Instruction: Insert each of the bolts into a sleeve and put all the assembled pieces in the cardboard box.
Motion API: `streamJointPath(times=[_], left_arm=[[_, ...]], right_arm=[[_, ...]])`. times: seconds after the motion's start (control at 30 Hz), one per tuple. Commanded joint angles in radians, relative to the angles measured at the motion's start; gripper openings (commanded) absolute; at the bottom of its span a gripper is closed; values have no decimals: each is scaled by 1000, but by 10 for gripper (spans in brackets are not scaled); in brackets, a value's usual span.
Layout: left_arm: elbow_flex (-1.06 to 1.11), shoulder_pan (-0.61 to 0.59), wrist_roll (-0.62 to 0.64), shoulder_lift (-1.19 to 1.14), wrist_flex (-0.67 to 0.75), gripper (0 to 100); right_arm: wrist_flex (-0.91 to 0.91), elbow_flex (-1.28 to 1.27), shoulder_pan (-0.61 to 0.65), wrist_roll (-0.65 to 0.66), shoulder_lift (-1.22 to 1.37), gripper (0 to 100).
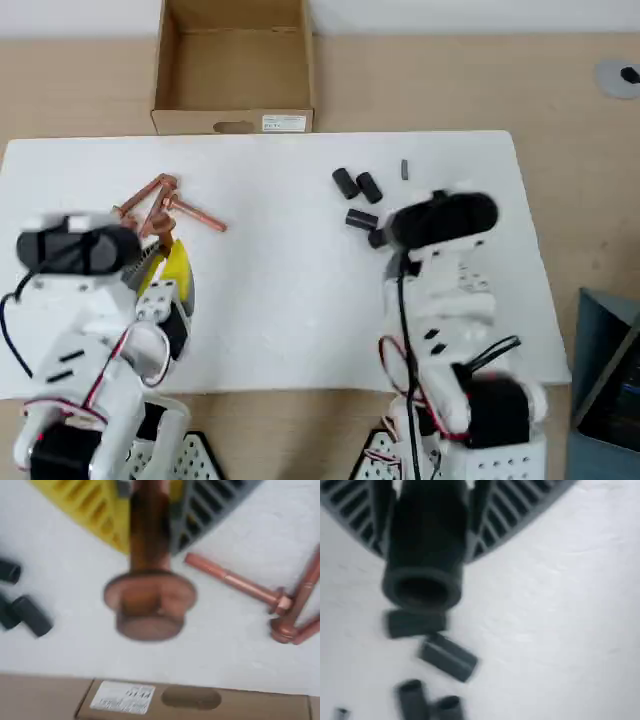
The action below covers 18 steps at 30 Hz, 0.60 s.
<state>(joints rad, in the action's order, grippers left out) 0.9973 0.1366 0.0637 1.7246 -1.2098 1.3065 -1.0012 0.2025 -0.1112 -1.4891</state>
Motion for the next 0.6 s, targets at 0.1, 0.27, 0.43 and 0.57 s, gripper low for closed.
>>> streamJointPath(times=[0.1, 0.27, 0.43, 0.57], left_arm=[[54, 8, 150, 97, 34, 0], [55, 9, 334, 97, 84, 0], [60, 51, 445, 97, 221, 0], [55, 150, 462, 97, 322, 0]], right_arm=[[-61, -90, 111, -8, -120, 9], [-161, -191, 214, 0, -206, 9], [-238, -308, 355, 0, -295, 9], [-275, -369, 452, 31, -360, 9]])
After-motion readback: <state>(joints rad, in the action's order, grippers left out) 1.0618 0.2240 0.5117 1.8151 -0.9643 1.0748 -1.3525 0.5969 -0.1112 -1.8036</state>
